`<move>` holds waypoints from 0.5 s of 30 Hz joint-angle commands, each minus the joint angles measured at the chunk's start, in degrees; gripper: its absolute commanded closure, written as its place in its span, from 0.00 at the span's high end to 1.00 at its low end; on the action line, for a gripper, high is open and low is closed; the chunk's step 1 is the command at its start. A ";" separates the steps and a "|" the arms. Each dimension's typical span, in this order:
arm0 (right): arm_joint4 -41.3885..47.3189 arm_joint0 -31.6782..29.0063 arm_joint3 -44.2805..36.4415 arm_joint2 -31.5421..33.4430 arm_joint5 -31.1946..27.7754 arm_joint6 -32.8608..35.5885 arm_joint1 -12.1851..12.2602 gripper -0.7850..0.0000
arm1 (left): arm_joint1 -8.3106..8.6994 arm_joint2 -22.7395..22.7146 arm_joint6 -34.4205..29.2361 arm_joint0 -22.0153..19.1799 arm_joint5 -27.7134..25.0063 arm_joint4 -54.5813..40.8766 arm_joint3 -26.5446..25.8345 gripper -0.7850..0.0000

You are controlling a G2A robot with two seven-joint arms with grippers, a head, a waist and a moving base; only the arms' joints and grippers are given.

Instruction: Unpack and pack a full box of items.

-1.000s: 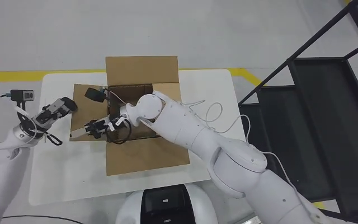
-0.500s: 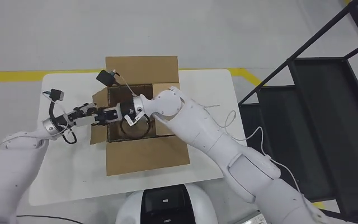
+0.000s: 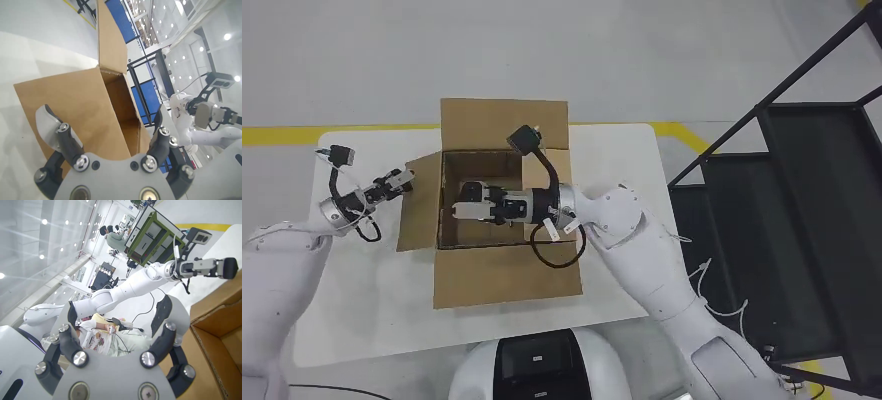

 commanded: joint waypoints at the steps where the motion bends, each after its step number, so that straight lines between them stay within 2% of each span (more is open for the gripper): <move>1: -0.42 -1.90 -1.69 1.96 0.23 0.02 0.59 1.00 | 1.40 -2.00 0.44 0.92 -0.42 -0.38 -2.83 1.00; 4: -0.74 -4.30 -3.75 4.37 0.82 -0.11 1.36 1.00 | 3.73 -5.10 0.19 3.54 -0.17 -1.57 -10.32 1.00; 10: -1.72 -9.16 -8.28 9.28 2.72 0.12 2.89 1.00 | 8.56 -12.16 -0.37 11.45 0.40 0.24 -30.81 1.00; 13: -1.73 -11.84 -10.74 11.97 3.71 -0.25 3.60 1.00 | 10.16 -14.28 -1.47 14.74 1.49 1.82 -39.53 1.00; 15: -1.42 -13.76 -12.40 13.91 4.00 -0.68 4.05 1.00 | 10.73 -14.51 -2.82 15.70 2.85 3.12 -43.24 1.00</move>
